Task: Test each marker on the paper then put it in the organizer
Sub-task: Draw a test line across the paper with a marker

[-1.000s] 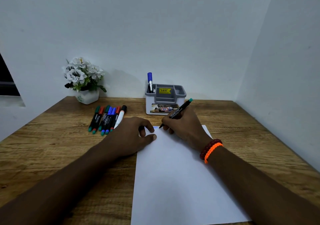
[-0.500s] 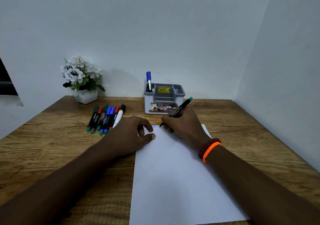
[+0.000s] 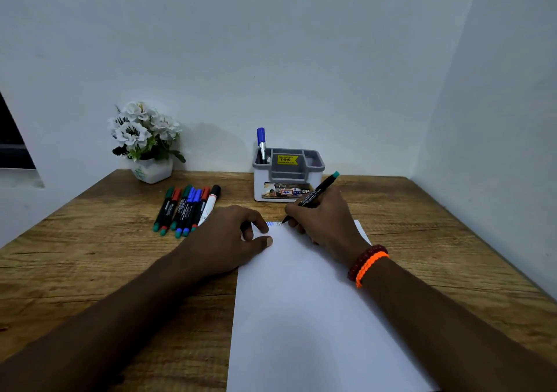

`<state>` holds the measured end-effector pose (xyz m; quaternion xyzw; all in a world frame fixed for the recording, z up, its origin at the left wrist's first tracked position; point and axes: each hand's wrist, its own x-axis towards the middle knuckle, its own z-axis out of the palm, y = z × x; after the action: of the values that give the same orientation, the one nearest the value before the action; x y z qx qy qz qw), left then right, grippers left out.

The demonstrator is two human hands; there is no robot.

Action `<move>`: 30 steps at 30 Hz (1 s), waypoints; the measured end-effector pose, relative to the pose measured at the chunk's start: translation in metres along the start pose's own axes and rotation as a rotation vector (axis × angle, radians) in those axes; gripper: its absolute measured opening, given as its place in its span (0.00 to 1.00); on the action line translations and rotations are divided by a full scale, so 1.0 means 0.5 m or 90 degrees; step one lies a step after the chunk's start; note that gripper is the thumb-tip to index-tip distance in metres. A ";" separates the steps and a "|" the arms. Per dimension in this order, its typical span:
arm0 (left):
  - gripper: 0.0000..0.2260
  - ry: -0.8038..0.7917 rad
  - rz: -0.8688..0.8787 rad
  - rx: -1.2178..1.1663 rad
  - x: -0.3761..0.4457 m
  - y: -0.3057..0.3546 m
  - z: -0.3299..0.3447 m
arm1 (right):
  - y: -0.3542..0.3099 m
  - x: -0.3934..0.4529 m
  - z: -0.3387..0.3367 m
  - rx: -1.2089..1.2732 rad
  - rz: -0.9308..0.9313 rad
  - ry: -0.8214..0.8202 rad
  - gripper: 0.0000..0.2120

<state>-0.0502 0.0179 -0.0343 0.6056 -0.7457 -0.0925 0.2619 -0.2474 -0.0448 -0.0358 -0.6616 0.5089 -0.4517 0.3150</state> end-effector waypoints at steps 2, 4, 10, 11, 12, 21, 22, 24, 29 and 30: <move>0.10 0.004 -0.003 -0.004 -0.002 0.000 0.000 | 0.003 0.002 0.001 -0.004 -0.004 0.000 0.06; 0.10 0.005 -0.005 -0.005 -0.002 0.000 0.000 | 0.005 0.003 0.002 -0.005 -0.006 -0.001 0.07; 0.10 0.002 -0.005 -0.007 -0.001 0.003 -0.001 | 0.003 0.000 -0.001 -0.007 -0.013 0.001 0.07; 0.11 0.001 -0.005 -0.005 -0.001 0.002 -0.001 | 0.002 0.000 0.000 -0.004 -0.013 0.004 0.07; 0.11 0.000 -0.005 -0.003 -0.001 0.002 0.000 | 0.002 -0.001 0.000 0.000 -0.010 0.008 0.07; 0.11 -0.006 -0.006 -0.005 0.001 0.000 0.000 | -0.003 -0.004 -0.002 0.011 -0.022 0.017 0.08; 0.11 -0.005 -0.006 -0.006 0.001 0.000 0.000 | -0.005 -0.005 -0.003 0.010 -0.026 0.019 0.09; 0.11 -0.006 -0.009 -0.008 0.000 0.001 -0.001 | -0.005 -0.006 -0.003 0.010 -0.026 0.024 0.10; 0.11 -0.003 -0.005 0.001 0.002 0.003 -0.001 | -0.007 -0.006 -0.003 0.016 -0.025 0.042 0.10; 0.11 -0.001 -0.003 0.000 0.001 0.003 -0.001 | -0.009 -0.007 -0.003 0.012 -0.025 0.042 0.10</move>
<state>-0.0513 0.0178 -0.0331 0.6073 -0.7445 -0.0935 0.2612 -0.2475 -0.0403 -0.0323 -0.6534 0.5014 -0.4842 0.2954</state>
